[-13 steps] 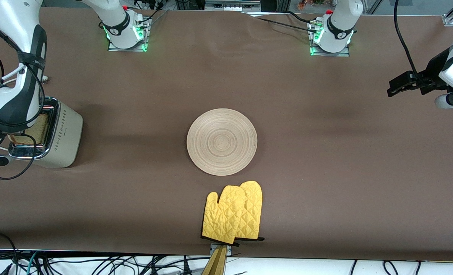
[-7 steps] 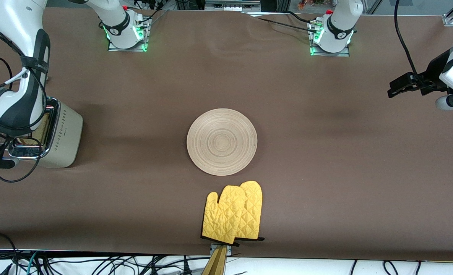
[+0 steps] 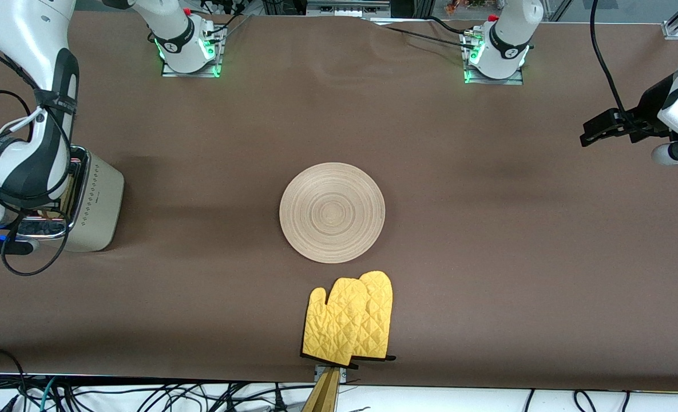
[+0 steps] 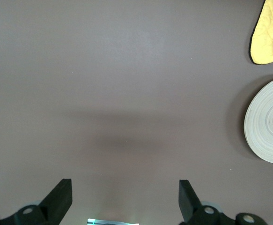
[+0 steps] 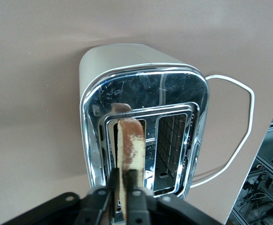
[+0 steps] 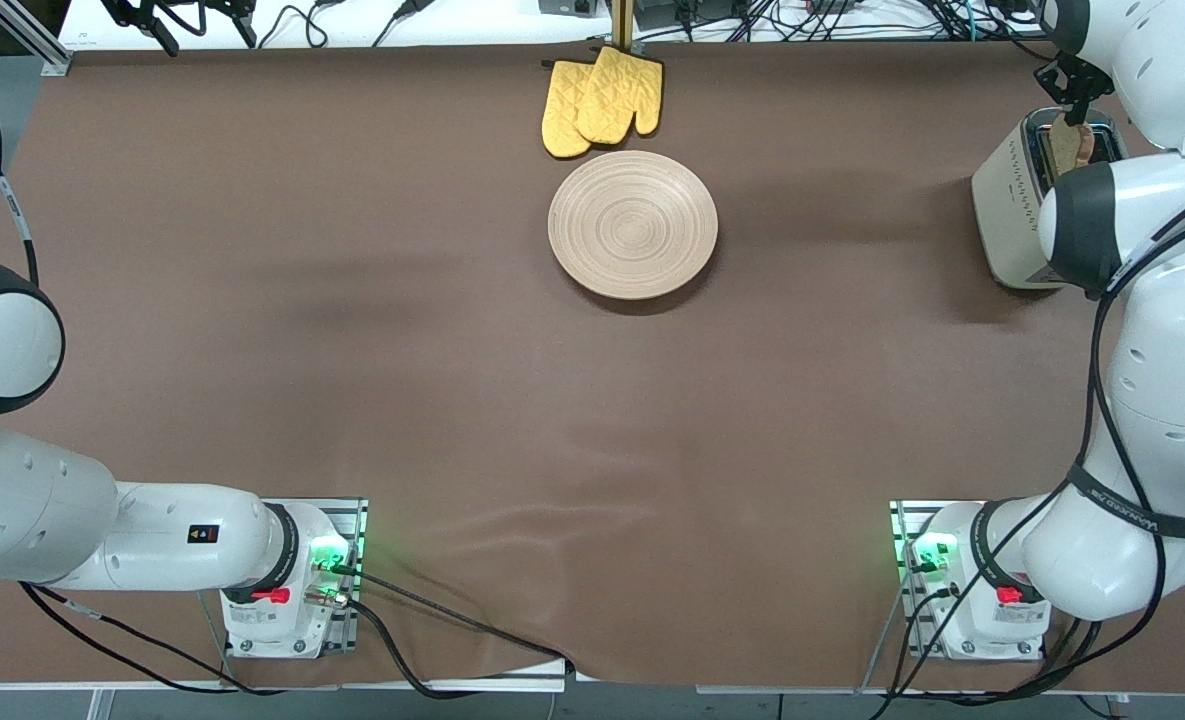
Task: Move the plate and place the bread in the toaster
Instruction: 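Lower the bread into the toaster slot with the right gripper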
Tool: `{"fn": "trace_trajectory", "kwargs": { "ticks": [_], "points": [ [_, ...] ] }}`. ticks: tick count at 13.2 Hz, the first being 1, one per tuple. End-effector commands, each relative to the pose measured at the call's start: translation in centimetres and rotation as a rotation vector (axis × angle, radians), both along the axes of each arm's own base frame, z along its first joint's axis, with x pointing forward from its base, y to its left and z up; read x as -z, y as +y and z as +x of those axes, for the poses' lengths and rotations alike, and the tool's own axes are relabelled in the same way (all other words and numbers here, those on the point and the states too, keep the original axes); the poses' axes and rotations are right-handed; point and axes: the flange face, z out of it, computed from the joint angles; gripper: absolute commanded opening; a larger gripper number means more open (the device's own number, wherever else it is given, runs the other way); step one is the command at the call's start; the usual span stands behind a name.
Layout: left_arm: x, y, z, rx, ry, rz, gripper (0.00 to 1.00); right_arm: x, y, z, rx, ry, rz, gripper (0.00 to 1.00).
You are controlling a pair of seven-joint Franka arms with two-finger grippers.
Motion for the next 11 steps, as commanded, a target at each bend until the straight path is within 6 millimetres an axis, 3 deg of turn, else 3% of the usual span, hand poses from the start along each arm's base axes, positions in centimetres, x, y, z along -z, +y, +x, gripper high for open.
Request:
{"fn": "trace_trajectory", "kwargs": {
  "ticks": [1,6,9,11],
  "points": [
    [-0.1,0.2,-0.2,0.006,-0.011,0.015,1.0,1.0,-0.4,0.3,0.02,-0.017,0.012,1.0],
    [-0.1,0.2,-0.2,0.006,-0.011,0.017,1.0,-1.7,-0.9,-0.2,0.013,-0.044,0.037,1.0],
    [-0.1,0.2,-0.2,0.006,-0.009,0.015,1.0,-2.1,-0.8,-0.6,0.016,-0.023,0.049,1.0],
    [-0.2,0.3,-0.3,0.005,-0.011,0.015,1.0,-4.5,0.3,-1.1,0.01,-0.03,0.078,1.0]
  ]
}}
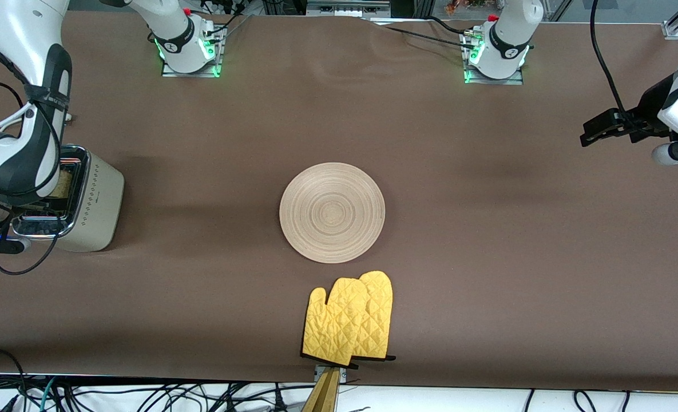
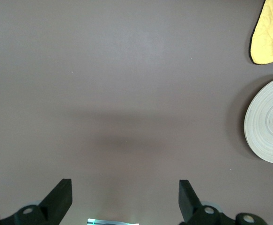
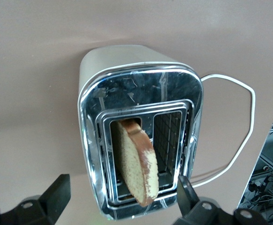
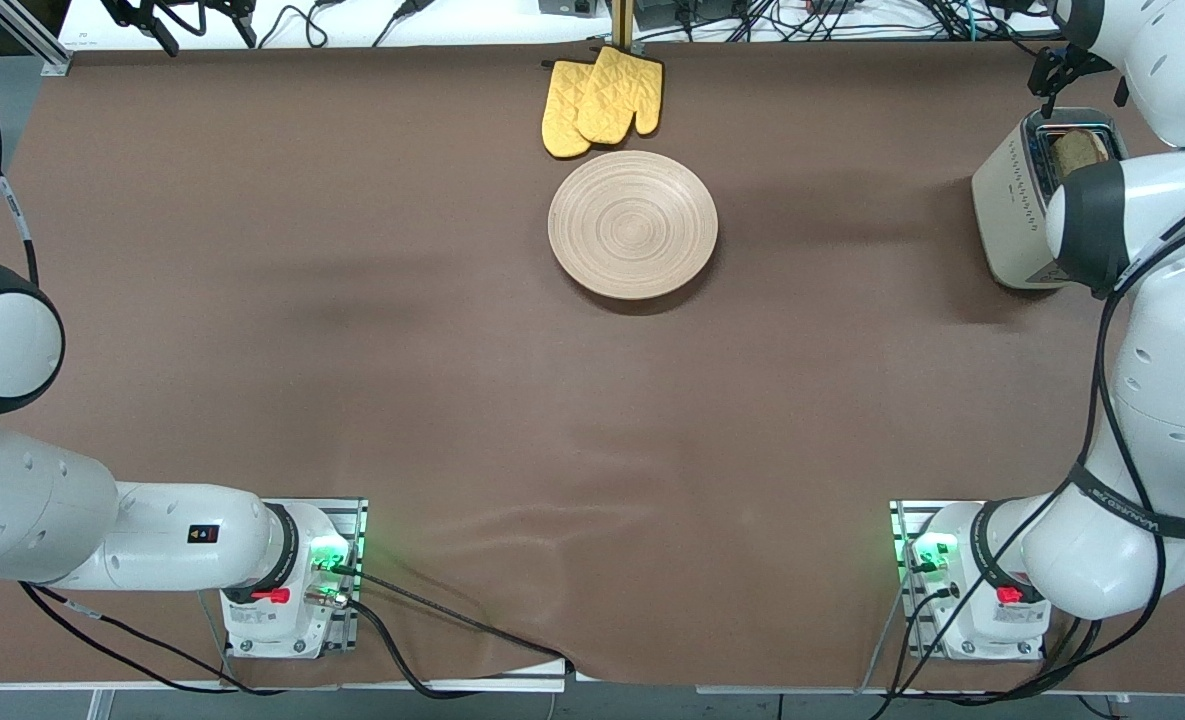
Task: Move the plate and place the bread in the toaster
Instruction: 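Open the right gripper and raise it from the toaster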
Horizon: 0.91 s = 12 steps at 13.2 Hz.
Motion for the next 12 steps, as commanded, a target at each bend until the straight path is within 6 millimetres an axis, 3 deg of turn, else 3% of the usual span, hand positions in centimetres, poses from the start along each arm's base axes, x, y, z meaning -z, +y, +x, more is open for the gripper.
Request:
{"fn": "trace_trajectory", "kwargs": {
  "ticks": [1,2,4,6,12],
  "points": [
    [-0.1,0.2,-0.2,0.006,-0.009,0.017,1.0,-4.0,0.9,-1.2,-0.006,-0.017,0.069,1.0],
    [-0.1,0.2,-0.3,0.005,-0.008,0.016,1.0,-5.2,0.8,-1.7,-0.001,-0.023,0.085,1.0],
    [-0.1,0.2,-0.3,0.003,-0.008,0.016,1.0,-9.0,2.8,-2.5,-0.038,-0.075,0.127,1.0],
    [0.0,0.2,-0.3,0.004,-0.006,0.016,1.0,-11.1,4.7,-3.1,-0.074,-0.094,0.166,1.0],
    [0.1,0.2,-0.3,0.004,-0.003,0.016,1.0,-12.0,7.1,-2.8,-0.097,-0.124,0.234,1.0]
  ]
}}
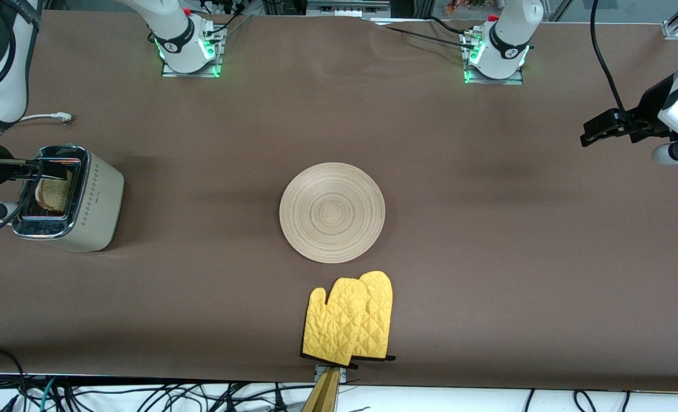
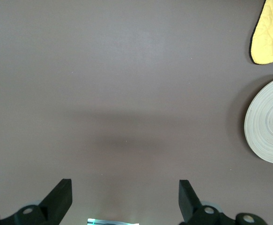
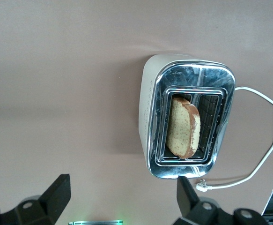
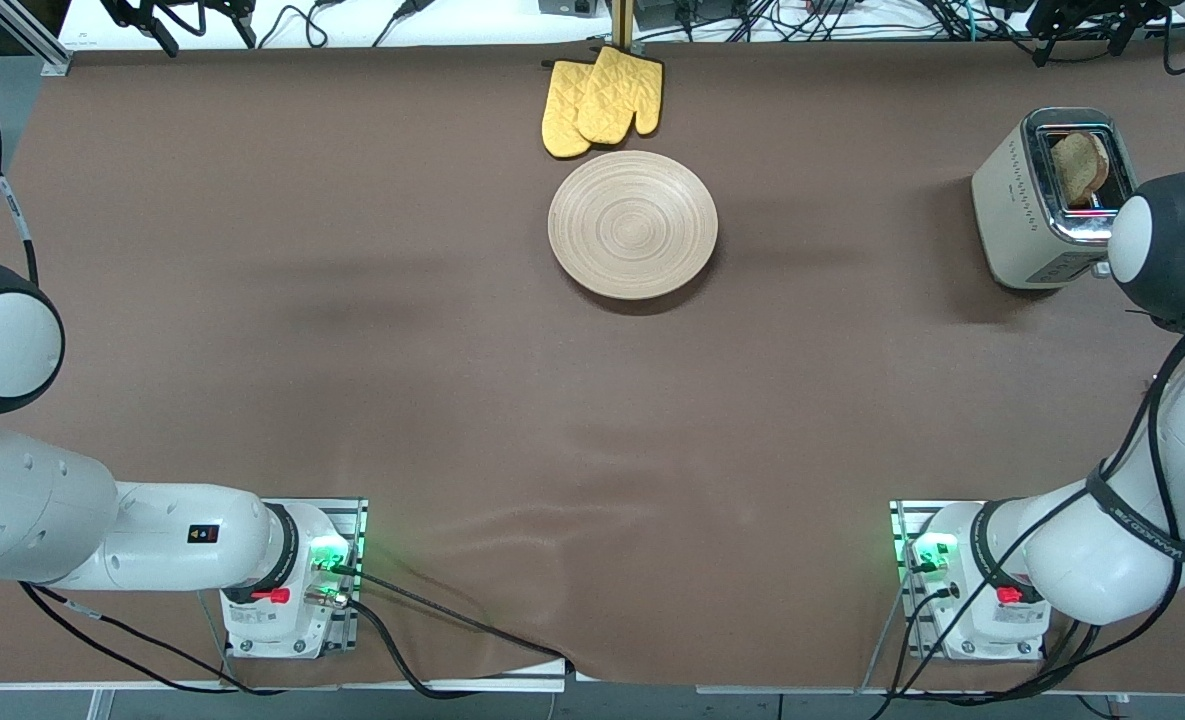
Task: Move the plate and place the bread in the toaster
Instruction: 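Open the right gripper and raise it from the toaster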
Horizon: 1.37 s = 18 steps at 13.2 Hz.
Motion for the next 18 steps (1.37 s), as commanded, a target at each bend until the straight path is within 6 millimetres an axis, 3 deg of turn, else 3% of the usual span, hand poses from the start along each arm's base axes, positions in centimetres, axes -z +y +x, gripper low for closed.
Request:
{"fn": "trace_trajectory", "kwargs": {
  "ticks": [1,5,10,12,16,18],
  "points": [
    [0.1,0.2,-0.3,0.004,-0.004,0.016,1.0,-1.2,1.0,0.1,0.016,-0.038,0.108,1.0],
    [0.0,0.2,-0.3,0.004,-0.006,0.016,1.0,-2.6,1.9,-0.6,-0.02,-0.059,0.191,1.0],
    [0.0,0.2,-0.3,0.003,-0.002,0.016,1.0,-2.3,4.6,-2.5,0.031,-0.031,0.15,1.0],
    [0.1,0.2,-0.3,0.003,-0.001,0.016,1.0,-2.5,4.4,-2.9,0.01,-0.072,0.155,1.0],
    [0.0,0.2,-0.4,0.003,-0.002,0.016,1.0,-5.9,2.0,-3.5,0.027,-0.213,0.122,1.0],
    [0.0,0.2,-0.3,0.003,-0.002,0.016,1.0,-6.3,1.9,-5.9,0.028,-0.208,0.13,1.0]
  ]
}}
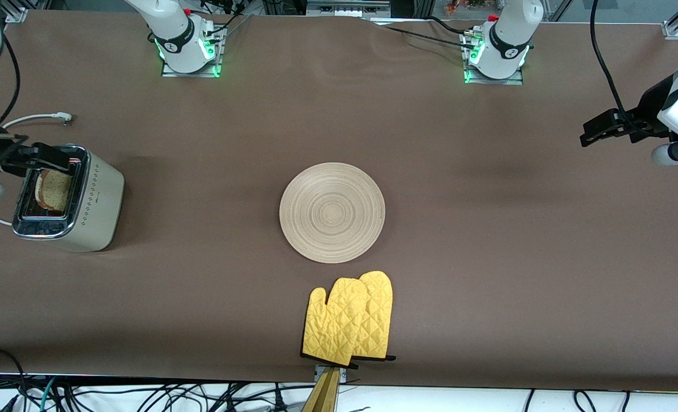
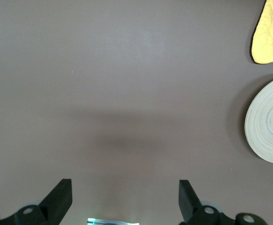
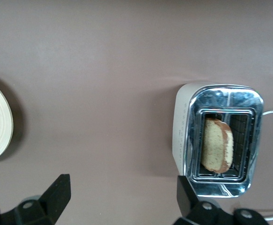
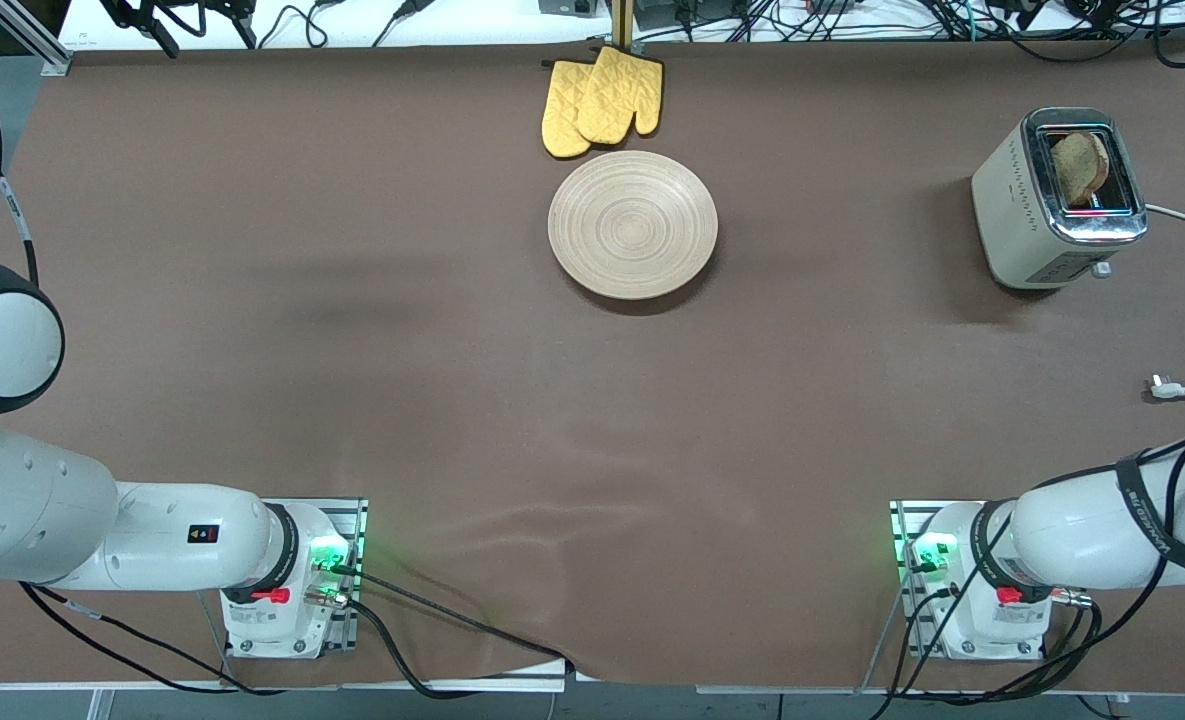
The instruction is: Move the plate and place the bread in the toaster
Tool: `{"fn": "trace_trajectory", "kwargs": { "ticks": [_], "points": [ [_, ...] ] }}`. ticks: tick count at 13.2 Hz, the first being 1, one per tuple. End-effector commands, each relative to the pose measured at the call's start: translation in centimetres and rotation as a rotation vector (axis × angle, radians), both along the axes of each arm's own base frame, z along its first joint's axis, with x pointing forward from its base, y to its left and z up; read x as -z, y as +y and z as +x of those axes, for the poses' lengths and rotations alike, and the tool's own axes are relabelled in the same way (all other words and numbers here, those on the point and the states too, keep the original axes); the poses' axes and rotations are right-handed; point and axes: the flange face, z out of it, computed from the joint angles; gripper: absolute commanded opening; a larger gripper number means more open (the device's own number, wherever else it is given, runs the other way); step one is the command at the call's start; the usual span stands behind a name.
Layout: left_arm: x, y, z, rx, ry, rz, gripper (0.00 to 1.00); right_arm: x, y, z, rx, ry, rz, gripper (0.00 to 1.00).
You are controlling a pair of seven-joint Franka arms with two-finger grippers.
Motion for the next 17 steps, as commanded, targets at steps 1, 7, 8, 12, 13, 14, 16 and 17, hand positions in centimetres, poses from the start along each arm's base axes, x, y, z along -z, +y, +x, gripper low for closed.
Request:
{"fn": "trace_trajectory", "kwargs": {
  "ticks": [1,7,8,12,13,14,16,17],
  "points": [
    [-0.2,0.2,-0.3,0.004,-0.011,0.016,1.0,-0.3,-0.3,-3.7,-0.005,-0.012,-0.006,1.0],
    [0.1,1.5,0.2,-0.016,-0.007,0.02,1.0,-0.6,0.3,-4.0,-0.033,-0.001,-0.045,1.0],
    [0.1,1.7,0.4,-0.022,-0.008,0.019,1.0,-0.7,0.8,-4.1,-0.049,0.009,-0.07,1.0],
    [-1.3,5.2,0.9,-0.078,-0.042,0.007,1.0,-0.8,0.5,-3.8,-0.052,0.034,-0.092,1.0],
    [-1.5,5.4,0.9,-0.082,-0.046,0.009,1.0,-1.4,0.5,-3.7,-0.049,0.042,-0.094,1.0],
    [-1.6,6.1,0.9,-0.098,-0.049,0.01,1.0,-1.2,0.4,-3.4,-0.048,0.05,-0.094,1.0],
    [-1.7,6.8,0.8,-0.104,-0.051,0.008,1.0,-1.2,0.4,-3.3,-0.046,0.048,-0.093,1.0],
    [-1.6,6.7,0.8,-0.101,-0.049,0.009,1.0,-1.3,0.5,-3.3,-0.048,0.047,-0.094,1.0]
  ]
}}
